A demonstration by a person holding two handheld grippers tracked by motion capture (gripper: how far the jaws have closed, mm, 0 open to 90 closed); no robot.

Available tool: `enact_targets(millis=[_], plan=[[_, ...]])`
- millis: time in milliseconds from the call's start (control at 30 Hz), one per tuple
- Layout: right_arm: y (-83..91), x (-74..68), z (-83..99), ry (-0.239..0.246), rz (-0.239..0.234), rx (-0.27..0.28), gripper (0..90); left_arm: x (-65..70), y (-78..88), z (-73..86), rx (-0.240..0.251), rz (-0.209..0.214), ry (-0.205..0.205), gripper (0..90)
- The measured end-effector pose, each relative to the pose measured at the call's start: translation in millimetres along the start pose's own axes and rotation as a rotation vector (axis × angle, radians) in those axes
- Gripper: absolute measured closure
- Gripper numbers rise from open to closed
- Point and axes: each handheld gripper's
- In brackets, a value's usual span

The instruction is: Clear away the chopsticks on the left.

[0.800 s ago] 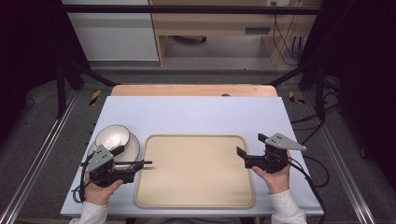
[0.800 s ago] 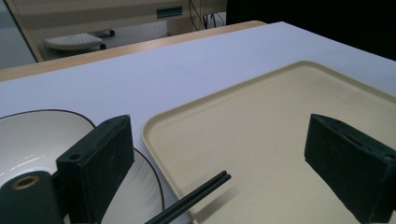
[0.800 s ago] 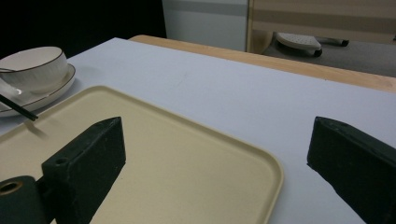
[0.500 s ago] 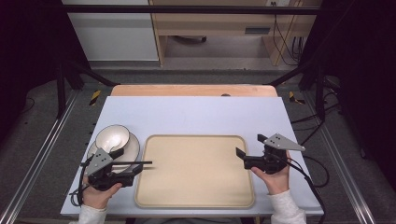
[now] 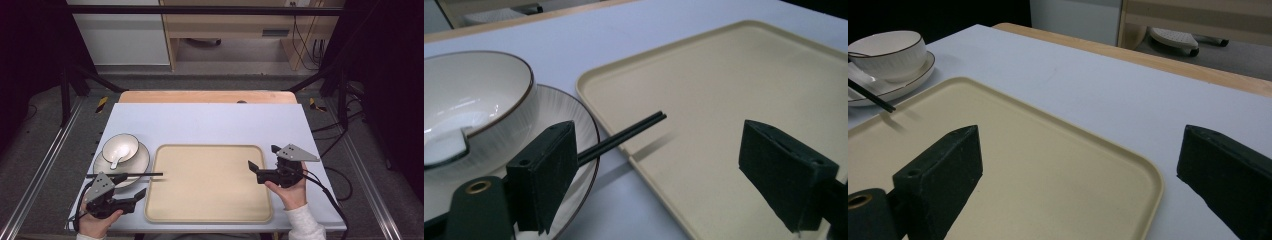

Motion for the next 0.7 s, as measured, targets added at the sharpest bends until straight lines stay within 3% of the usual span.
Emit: enact_targets(millis=[167, 333, 533, 700], plan=[[-1.0, -0.9, -0.1, 0.002, -0.005, -0.006, 4.6, -8.9, 5.5, 9.7, -0.026, -0.022, 0.005, 22.7], [-1.8, -1.8, 0.1, 0.001, -0.006, -0.009, 4.7, -25.1, 8.3, 14.3, -0.034, -0.078, 0.028, 27.9], [-1.4, -1.9, -1.0, -0.002, -0.009, -0.006, 4.7, -41.8, 6.3, 16.9, -0.073, -0.117, 0.007, 40.1], [-2.5, -2.3, -0.4, -0.001, -0.011, -0.013, 4.7, -46.3, -0.1, 16.5, -0.091, -0.148, -0.029, 45.0]])
Point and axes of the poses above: each handheld gripper's, and its own axes: y roughly backward along the jaws, z roughly out of its underside, x roughly to its right, and after that the axes turned 5 degrees about x, right-handed
